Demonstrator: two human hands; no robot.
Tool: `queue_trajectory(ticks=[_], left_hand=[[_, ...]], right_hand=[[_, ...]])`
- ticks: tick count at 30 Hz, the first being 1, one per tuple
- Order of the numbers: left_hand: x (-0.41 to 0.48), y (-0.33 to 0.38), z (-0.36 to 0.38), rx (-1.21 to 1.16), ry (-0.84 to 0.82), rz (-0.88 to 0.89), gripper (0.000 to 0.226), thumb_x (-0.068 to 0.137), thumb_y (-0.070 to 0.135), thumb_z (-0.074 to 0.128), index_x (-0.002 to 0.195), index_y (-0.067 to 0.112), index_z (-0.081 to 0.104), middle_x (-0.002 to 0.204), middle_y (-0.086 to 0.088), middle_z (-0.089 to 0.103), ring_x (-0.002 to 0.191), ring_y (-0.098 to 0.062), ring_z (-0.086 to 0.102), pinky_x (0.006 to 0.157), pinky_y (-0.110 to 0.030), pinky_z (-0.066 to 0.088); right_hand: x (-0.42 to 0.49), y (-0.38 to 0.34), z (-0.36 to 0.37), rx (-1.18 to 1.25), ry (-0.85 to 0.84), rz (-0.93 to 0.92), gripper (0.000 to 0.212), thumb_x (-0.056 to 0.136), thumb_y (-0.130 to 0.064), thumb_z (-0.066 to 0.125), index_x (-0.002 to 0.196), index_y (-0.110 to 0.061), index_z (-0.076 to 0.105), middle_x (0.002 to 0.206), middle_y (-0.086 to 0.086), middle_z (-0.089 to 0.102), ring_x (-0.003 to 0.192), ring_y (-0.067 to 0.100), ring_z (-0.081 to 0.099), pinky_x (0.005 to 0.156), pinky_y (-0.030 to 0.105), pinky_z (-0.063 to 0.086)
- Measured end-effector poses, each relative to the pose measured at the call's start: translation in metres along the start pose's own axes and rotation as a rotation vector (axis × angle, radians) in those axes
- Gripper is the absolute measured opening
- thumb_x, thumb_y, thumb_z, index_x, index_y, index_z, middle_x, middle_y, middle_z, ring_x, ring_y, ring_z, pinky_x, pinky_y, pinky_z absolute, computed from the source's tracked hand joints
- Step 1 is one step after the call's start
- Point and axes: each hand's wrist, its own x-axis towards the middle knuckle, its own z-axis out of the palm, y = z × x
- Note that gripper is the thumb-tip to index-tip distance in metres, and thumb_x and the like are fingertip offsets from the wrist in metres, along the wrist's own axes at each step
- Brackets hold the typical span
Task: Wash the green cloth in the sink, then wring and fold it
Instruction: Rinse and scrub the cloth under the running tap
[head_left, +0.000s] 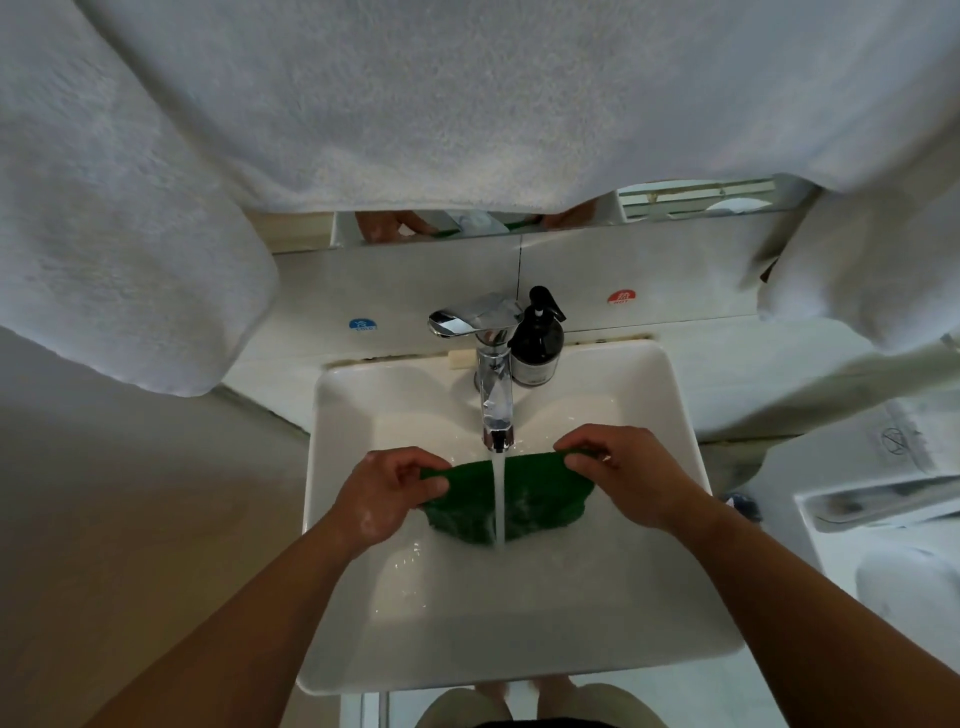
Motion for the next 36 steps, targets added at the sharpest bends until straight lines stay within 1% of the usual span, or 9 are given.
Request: queue_trajectory(ticks=[3,6,9,14,20,24,27,33,36], left_hand=[[-0.003,-0.016,0.004,0.180,0.042,0.062,0.018,0.082,0.016,0.081,0.091,0.031,0.077,0.079,0.005,0.073,0.067,-0.005,0.063,0.065,-0.012,0.049],[-0.009,-0.048,0.024,0.472,-0.039,0.192,0.022,0.084,0.017,0.079,0.101,0.030,0.075,0.102,0.009,0.072,0.088,-0.004,0.065,0.088,-0.023,0.054],[-0.018,-0.069,0.046,0.697,-0.192,0.149,0.029,0.091,0.024,0.067,0.120,0.028,0.069,0.126,0.004,0.064,0.114,-0.014,0.059,0.102,-0.021,0.042],[-0.016,-0.090,0.059,0.719,0.017,0.145,0.046,0.087,0.019,0.072,0.131,0.018,0.063,0.130,-0.005,0.063,0.118,-0.025,0.059,0.102,-0.032,0.044],[0.011,-0.077,0.087,0.859,-0.030,0.179,0.083,0.079,0.045,0.075,0.150,0.020,0.041,0.149,-0.008,0.047,0.136,-0.032,0.044,0.109,-0.048,0.040],[0.008,-0.075,0.102,1.082,-0.102,0.161,0.055,0.095,0.038,0.057,0.146,0.024,0.041,0.138,-0.003,0.054,0.127,-0.025,0.049,0.112,-0.043,0.029],[0.004,-0.075,0.088,1.036,-0.100,0.199,0.037,0.097,0.038,0.049,0.133,0.030,0.054,0.122,0.002,0.062,0.115,-0.021,0.056,0.109,-0.040,0.029],[-0.004,-0.081,0.052,0.875,-0.080,0.417,0.039,0.092,0.047,0.042,0.121,0.033,0.065,0.090,0.007,0.070,0.078,-0.016,0.064,0.082,-0.032,0.048],[-0.010,-0.077,0.050,0.835,-0.143,0.402,0.036,0.095,0.047,0.041,0.121,0.034,0.062,0.094,0.009,0.067,0.075,-0.012,0.061,0.077,-0.029,0.052]], right_hand=[[-0.007,0.006,0.012,-0.143,0.008,-0.088,0.015,0.095,-0.025,0.065,0.107,-0.033,0.072,0.098,-0.018,0.071,0.087,-0.001,0.064,0.081,0.015,0.050],[-0.018,0.024,0.037,-0.321,-0.072,-0.099,0.017,0.096,-0.027,0.061,0.110,-0.031,0.071,0.104,-0.008,0.070,0.094,0.011,0.063,0.087,0.028,0.049],[-0.032,0.046,0.063,-0.490,-0.279,-0.048,0.023,0.098,-0.034,0.053,0.116,-0.033,0.067,0.117,-0.008,0.064,0.108,0.013,0.057,0.096,0.029,0.045],[-0.029,0.052,0.072,-0.461,-0.171,0.087,0.029,0.100,-0.031,0.049,0.128,-0.031,0.058,0.127,-0.008,0.060,0.112,0.010,0.053,0.099,0.027,0.045],[0.006,0.039,0.097,-0.527,-0.215,0.050,0.071,0.089,-0.047,0.063,0.151,-0.030,0.032,0.157,-0.002,0.034,0.144,0.023,0.030,0.119,0.045,0.026],[0.004,0.037,0.116,-0.696,-0.276,0.028,0.043,0.092,-0.044,0.061,0.130,-0.026,0.051,0.124,0.001,0.058,0.113,0.021,0.053,0.107,0.042,0.038],[0.004,0.031,0.111,-0.683,-0.292,0.000,0.020,0.097,-0.041,0.051,0.110,-0.027,0.057,0.103,-0.003,0.064,0.095,0.017,0.058,0.104,0.041,0.038],[-0.003,0.013,0.087,-0.540,-0.173,-0.141,0.027,0.097,-0.048,0.048,0.098,-0.028,0.067,0.084,-0.010,0.069,0.076,0.008,0.061,0.095,0.028,0.035],[-0.011,0.013,0.086,-0.468,-0.177,-0.160,0.021,0.094,-0.045,0.056,0.096,-0.028,0.068,0.089,-0.009,0.066,0.080,0.009,0.058,0.087,0.028,0.045]])
